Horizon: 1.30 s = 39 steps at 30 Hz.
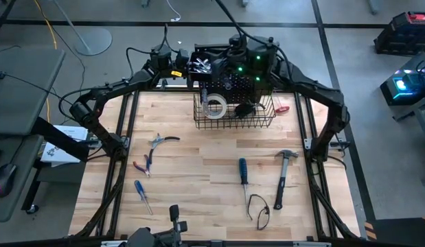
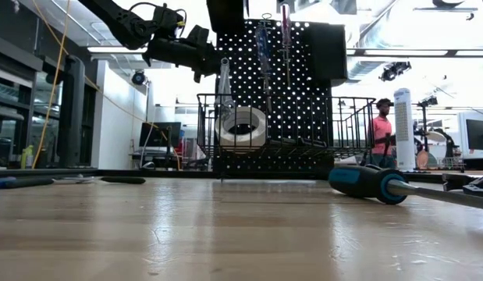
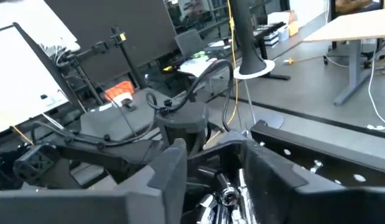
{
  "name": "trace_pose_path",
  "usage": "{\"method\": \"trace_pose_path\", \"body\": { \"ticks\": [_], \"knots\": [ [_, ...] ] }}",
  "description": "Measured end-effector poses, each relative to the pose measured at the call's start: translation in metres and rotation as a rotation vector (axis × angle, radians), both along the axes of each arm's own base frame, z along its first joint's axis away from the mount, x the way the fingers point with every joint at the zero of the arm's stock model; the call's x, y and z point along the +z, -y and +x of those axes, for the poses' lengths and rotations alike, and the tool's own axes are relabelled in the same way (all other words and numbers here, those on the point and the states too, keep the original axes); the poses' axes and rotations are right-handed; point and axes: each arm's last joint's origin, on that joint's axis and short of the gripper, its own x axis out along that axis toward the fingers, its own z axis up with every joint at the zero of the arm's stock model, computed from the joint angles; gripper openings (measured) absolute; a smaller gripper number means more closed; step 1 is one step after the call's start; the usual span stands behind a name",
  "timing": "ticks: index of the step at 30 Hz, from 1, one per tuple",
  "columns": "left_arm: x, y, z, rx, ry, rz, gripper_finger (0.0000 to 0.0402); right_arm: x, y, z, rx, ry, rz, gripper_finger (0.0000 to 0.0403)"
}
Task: Hang tools onto peg board
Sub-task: Put the socket in the left black bin on the pegboard, then put the black plier in the right black bin on the pegboard
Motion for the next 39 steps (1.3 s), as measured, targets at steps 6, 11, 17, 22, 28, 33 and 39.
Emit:
{"method": "trace_pose_path", "body": {
  "ticks": [6, 11, 17, 22, 28, 33, 39],
  "knots": [
    [0.000, 0.000, 0.000, 0.000, -0.001, 0.000, 0.0108, 0.008, -0.008, -0.007, 0.003, 0.003, -0.031, 0.0190],
    [0.000, 0.000, 0.000, 0.000, -0.001, -0.001, 0.0108, 0.036, -0.029, -0.027, 0.060, 0.070, -0.078, 0.0196],
    [0.000, 0.000, 0.000, -0.001, 0.000, 0.000, 0.0108, 0.044, -0.071, -0.036, 0.276, 0.014, -0.049, 0.0197],
    [0.002, 0.001, -0.001, -0.005, 0.013, -0.023, 0.0108, 0.022, -0.102, -0.033, 0.297, -0.178, 0.015, 0.0197],
    [0.005, 0.002, -0.003, 0.001, 0.030, -0.051, 0.0114, 0.022, -0.122, -0.035, 0.228, -0.195, -0.006, 0.0197],
    [0.009, 0.002, -0.005, 0.007, 0.043, -0.031, 0.0141, 0.022, -0.126, -0.035, 0.217, -0.193, -0.012, 0.0197],
    [0.009, 0.002, -0.005, 0.011, 0.045, -0.051, 0.0183, 0.022, -0.125, -0.035, 0.215, -0.195, -0.012, 0.0197]
  ]
}}
